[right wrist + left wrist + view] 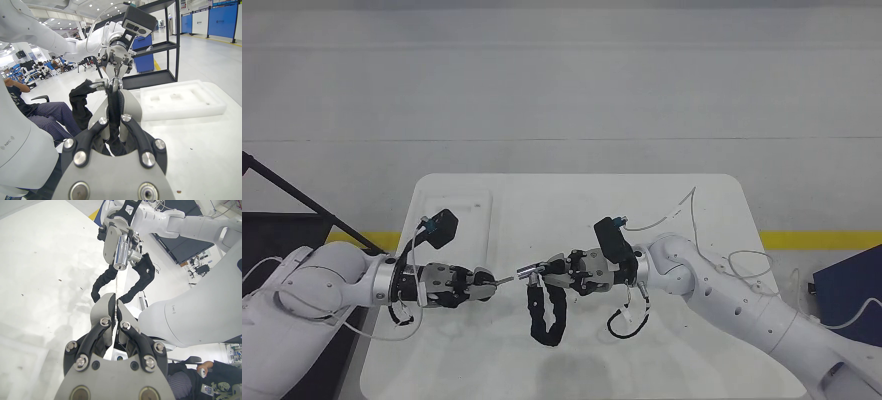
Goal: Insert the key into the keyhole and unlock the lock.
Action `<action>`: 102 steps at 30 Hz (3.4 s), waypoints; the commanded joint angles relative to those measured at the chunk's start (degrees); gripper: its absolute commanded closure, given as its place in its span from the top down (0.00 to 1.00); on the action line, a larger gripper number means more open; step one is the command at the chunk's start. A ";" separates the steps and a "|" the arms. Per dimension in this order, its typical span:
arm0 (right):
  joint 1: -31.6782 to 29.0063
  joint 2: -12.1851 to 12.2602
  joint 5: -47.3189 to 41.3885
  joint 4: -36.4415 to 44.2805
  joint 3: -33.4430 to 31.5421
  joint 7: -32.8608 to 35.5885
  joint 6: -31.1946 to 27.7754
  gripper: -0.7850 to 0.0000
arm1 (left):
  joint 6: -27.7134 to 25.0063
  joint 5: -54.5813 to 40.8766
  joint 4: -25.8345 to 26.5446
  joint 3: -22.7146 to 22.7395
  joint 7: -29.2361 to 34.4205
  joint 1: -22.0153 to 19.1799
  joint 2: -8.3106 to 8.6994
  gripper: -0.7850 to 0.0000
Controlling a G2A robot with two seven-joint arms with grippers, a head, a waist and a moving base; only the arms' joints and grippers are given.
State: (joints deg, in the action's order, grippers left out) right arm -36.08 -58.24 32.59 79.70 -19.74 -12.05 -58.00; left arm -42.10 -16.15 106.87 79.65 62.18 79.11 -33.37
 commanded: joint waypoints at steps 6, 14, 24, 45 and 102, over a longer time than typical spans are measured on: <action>0.00 0.00 0.00 0.00 0.00 0.00 0.00 0.00 | -0.52 -0.65 -0.77 -2.05 -0.52 -1.89 0.52 0.00; 0.00 0.00 0.00 0.00 0.00 0.00 0.00 0.00 | -1.48 0.64 -1.97 -3.58 -1.49 -4.11 0.59 0.00; 0.00 0.00 0.00 0.00 0.00 0.00 0.00 0.00 | -3.27 3.64 -1.67 -4.76 -3.28 -3.87 0.24 0.00; 0.00 0.00 0.00 0.00 0.00 0.00 0.00 0.00 | -4.51 2.82 -1.03 -2.97 -4.59 -2.21 0.43 0.00; 0.00 0.00 0.00 0.00 0.00 0.00 0.00 0.00 | -5.37 5.53 0.97 -2.23 -7.31 -0.33 -0.20 0.00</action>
State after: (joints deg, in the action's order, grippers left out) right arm -36.08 -58.24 32.59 79.70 -19.74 -12.05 -58.00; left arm -47.56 -10.82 107.86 77.41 55.01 78.78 -33.54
